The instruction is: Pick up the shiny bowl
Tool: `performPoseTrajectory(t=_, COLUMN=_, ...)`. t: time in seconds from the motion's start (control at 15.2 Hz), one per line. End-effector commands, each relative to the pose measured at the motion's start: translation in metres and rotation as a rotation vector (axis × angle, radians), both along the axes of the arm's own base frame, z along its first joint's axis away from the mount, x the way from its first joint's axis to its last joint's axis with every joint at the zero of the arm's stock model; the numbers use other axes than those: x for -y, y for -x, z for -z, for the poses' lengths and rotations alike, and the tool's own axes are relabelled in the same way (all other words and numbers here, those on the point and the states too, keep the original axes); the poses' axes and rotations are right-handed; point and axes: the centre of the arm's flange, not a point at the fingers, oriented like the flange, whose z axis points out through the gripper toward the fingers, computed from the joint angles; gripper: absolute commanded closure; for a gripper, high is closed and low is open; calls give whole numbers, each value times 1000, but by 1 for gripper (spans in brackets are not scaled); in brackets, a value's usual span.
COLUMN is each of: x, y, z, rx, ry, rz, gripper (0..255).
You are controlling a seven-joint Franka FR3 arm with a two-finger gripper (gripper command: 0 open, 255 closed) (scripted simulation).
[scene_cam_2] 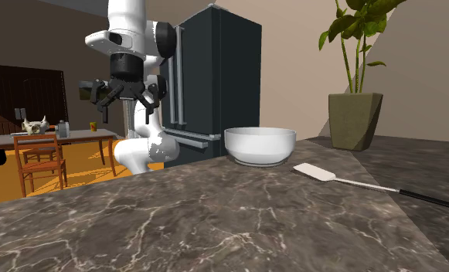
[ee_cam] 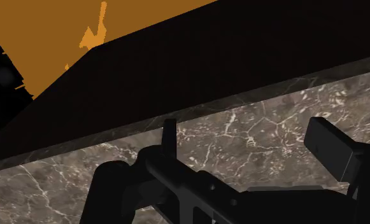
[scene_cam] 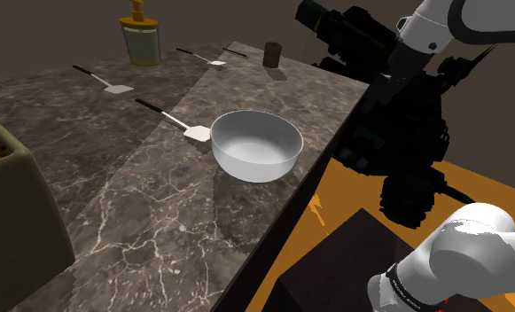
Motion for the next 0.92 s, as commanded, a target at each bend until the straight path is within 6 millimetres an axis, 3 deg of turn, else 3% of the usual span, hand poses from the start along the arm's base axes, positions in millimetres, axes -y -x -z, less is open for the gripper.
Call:
performPoseTrajectory(t=0.0, x=0, y=0, z=0, rx=0, ry=0, rz=0, gripper=0)
performPoseTrajectory(t=0.86, x=-168, y=-54, z=-16, rx=-106, ry=-3, rz=100, gripper=0)
